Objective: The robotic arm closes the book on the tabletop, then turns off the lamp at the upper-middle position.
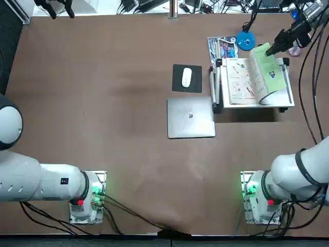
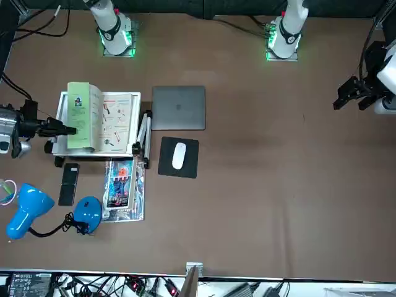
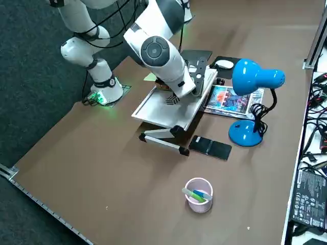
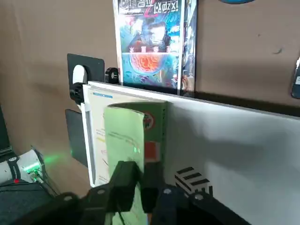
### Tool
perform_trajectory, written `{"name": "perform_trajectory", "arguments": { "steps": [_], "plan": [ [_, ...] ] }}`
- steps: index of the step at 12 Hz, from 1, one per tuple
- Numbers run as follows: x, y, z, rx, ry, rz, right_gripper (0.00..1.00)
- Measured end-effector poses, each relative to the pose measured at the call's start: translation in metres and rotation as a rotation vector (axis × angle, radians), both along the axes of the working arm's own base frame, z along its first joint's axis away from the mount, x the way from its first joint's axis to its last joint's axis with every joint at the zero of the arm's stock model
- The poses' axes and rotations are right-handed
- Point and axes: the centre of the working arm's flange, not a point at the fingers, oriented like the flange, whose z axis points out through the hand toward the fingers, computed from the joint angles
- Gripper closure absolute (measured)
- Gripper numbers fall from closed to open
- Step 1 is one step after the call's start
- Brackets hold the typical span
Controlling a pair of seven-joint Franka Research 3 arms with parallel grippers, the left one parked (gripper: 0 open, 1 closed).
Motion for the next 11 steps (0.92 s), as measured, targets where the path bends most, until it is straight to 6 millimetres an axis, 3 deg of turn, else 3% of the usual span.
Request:
{"name": "perform_trajectory", "arguments": {
  "steps": [3, 6, 11],
  "plan": [
    [0.003, 0.012, 0.0, -0.008, 0.002, 0.024, 0.94],
    [0.009, 0.03, 0.011, -0.089, 0.011, 0.077, 0.94],
    [0.016, 0.088, 0.049, -0.287, 0.016, 0.187, 0.94]
  ]
}}
